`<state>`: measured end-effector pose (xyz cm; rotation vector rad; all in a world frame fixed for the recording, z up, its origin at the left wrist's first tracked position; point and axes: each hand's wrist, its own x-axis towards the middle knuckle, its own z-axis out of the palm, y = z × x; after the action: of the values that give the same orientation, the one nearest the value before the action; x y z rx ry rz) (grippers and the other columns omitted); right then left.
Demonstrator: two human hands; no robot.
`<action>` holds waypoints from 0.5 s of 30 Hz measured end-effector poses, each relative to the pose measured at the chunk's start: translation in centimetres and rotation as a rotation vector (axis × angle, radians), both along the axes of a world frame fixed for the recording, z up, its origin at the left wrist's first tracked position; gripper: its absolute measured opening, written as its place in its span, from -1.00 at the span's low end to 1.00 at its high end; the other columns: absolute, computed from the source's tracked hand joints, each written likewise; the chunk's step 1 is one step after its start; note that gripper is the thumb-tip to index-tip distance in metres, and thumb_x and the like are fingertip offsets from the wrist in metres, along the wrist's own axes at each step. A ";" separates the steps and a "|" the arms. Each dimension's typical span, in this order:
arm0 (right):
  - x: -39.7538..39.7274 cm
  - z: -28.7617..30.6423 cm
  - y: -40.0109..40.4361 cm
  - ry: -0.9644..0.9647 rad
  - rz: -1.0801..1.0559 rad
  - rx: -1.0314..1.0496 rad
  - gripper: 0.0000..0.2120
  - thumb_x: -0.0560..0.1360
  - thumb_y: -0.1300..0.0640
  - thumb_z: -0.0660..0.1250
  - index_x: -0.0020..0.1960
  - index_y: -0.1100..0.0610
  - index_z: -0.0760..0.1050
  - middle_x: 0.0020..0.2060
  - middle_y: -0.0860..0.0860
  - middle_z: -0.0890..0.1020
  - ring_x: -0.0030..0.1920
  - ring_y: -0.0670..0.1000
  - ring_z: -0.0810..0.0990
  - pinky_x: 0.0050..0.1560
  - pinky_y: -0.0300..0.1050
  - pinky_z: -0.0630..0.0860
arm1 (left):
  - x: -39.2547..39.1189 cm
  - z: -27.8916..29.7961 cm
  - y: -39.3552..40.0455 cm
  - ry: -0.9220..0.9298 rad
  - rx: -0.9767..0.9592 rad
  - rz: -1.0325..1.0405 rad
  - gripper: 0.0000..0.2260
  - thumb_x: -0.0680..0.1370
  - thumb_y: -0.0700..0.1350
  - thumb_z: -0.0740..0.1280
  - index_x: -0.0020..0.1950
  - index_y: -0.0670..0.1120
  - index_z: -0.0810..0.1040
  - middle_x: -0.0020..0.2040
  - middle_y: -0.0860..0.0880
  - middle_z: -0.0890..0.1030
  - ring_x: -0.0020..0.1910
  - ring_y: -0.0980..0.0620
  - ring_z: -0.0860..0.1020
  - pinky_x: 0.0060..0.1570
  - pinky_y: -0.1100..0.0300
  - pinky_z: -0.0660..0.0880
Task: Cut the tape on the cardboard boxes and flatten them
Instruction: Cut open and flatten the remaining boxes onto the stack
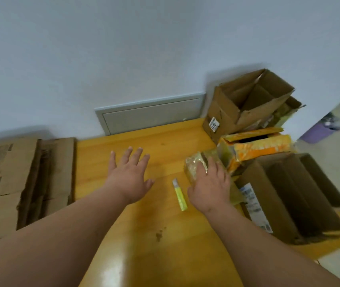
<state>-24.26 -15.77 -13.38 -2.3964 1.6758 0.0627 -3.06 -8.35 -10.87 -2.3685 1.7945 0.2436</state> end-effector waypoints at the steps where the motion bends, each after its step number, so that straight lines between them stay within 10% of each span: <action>1: -1.2 -0.2 -0.5 0.017 -0.025 0.028 -0.22 0.51 -0.17 0.26 0.58 0.01 -0.04 0.58 0.09 -0.08 0.56 0.18 -0.12 0.52 0.17 -0.09 | -1.3 -0.3 -0.7 0.005 0.006 -0.009 -0.31 0.57 0.35 0.05 0.61 0.11 -0.08 0.63 0.04 -0.15 0.59 -0.07 -0.21 0.46 -0.29 -0.27; 15: -5.1 -3.7 -2.4 0.071 -0.070 0.261 0.10 0.28 -0.38 0.43 0.56 -0.12 -0.19 0.58 0.03 -0.19 0.53 0.30 -0.04 0.44 0.34 0.10 | -6.5 -1.8 -3.4 -0.025 0.099 -0.053 -0.33 0.60 0.30 0.07 0.61 0.11 -0.12 0.63 0.03 -0.16 0.59 -0.08 -0.22 0.47 -0.30 -0.27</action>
<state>-29.39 -18.19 -17.12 -2.1648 1.6644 0.3374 -9.57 -11.77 -12.71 -2.2445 1.7881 0.2879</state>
